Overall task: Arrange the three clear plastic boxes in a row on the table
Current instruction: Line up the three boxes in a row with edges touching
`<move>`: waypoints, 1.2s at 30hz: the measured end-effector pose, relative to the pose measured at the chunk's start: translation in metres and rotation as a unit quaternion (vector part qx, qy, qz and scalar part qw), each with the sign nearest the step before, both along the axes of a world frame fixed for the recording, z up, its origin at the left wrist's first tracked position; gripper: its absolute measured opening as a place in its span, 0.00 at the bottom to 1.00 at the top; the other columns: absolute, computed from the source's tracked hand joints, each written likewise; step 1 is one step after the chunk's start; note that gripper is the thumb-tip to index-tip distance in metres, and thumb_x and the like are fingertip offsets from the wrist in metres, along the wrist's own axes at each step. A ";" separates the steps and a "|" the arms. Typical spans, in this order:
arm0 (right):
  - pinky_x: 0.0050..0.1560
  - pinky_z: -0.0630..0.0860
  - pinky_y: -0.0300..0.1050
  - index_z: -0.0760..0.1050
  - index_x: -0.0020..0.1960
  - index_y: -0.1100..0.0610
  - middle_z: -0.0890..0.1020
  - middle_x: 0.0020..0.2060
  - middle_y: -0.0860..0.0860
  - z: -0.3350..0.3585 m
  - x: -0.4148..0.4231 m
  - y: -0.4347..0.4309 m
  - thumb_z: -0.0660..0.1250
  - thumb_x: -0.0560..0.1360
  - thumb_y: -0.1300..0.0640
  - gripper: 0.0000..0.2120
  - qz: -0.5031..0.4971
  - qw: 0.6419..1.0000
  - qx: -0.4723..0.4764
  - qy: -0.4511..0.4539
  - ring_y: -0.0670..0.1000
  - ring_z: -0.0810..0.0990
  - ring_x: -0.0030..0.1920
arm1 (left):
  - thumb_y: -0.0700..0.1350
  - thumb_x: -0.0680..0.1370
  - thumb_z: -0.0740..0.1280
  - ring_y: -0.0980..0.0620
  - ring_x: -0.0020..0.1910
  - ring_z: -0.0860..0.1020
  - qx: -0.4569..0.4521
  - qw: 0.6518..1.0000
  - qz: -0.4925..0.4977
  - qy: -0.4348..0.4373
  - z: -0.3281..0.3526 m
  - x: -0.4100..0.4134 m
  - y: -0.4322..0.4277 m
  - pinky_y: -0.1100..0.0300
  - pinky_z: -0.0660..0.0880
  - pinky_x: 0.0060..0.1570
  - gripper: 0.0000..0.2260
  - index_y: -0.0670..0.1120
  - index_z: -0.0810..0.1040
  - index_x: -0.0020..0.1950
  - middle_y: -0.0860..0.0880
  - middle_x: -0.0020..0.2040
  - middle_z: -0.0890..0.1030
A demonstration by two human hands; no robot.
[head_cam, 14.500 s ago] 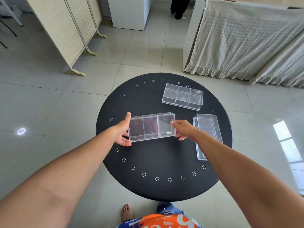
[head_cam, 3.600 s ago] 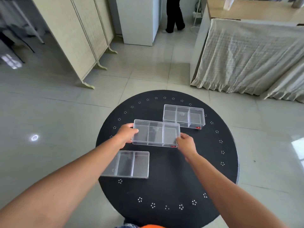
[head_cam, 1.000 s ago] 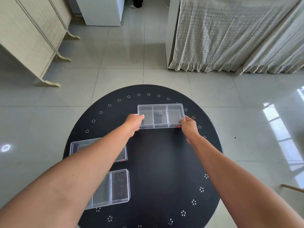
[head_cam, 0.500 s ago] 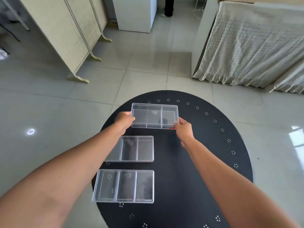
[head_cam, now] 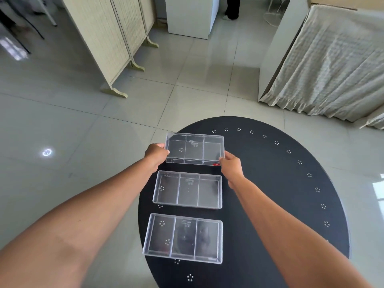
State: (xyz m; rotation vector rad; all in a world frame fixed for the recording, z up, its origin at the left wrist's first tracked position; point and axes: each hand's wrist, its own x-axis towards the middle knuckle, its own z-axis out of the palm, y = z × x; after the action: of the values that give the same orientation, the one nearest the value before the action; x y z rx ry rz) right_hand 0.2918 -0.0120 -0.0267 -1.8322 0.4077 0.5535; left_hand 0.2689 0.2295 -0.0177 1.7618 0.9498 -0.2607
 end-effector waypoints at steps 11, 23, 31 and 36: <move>0.43 0.73 0.45 0.81 0.56 0.51 0.84 0.43 0.48 -0.008 -0.005 0.012 0.54 0.77 0.64 0.20 -0.036 0.999 -0.036 -0.011 0.50 0.74 0.41 | 0.36 0.78 0.65 0.45 0.70 0.72 -0.032 0.999 -0.020 -0.004 -0.015 -0.004 0.012 0.52 0.66 0.72 0.23 0.43 0.69 0.74 0.44 0.73 0.73; 0.57 0.69 0.45 0.59 0.79 0.55 0.76 0.65 0.51 0.003 -0.004 0.012 0.58 0.79 0.56 0.28 -0.037 0.997 -0.063 0.016 0.53 0.75 0.63 | 0.42 0.78 0.65 0.44 0.75 0.66 0.010 0.998 -0.059 -0.011 -0.006 -0.010 0.012 0.53 0.64 0.71 0.32 0.48 0.56 0.80 0.44 0.78 0.64; 0.70 0.70 0.58 0.66 0.73 0.66 0.74 0.69 0.62 0.017 -0.046 -0.018 0.68 0.78 0.53 0.29 0.045 0.995 -0.072 0.049 0.60 0.75 0.66 | 0.45 0.74 0.71 0.43 0.68 0.74 -0.025 0.997 -0.072 0.018 -0.008 -0.068 0.024 0.48 0.69 0.70 0.31 0.47 0.66 0.76 0.42 0.71 0.73; 0.71 0.70 0.56 0.68 0.74 0.61 0.81 0.53 0.47 0.013 -0.081 -0.033 0.71 0.76 0.54 0.29 0.053 0.994 -0.069 0.062 0.54 0.76 0.64 | 0.45 0.73 0.72 0.45 0.63 0.77 -0.049 0.996 -0.069 0.021 -0.013 -0.112 0.021 0.48 0.73 0.65 0.32 0.46 0.66 0.75 0.43 0.66 0.77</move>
State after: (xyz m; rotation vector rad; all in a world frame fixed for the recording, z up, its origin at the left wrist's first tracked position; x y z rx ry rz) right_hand 0.2104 -0.0450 -0.0139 -1.9661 0.4440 0.7300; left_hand 0.1566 0.2506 -0.0304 1.7403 0.8313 -0.4274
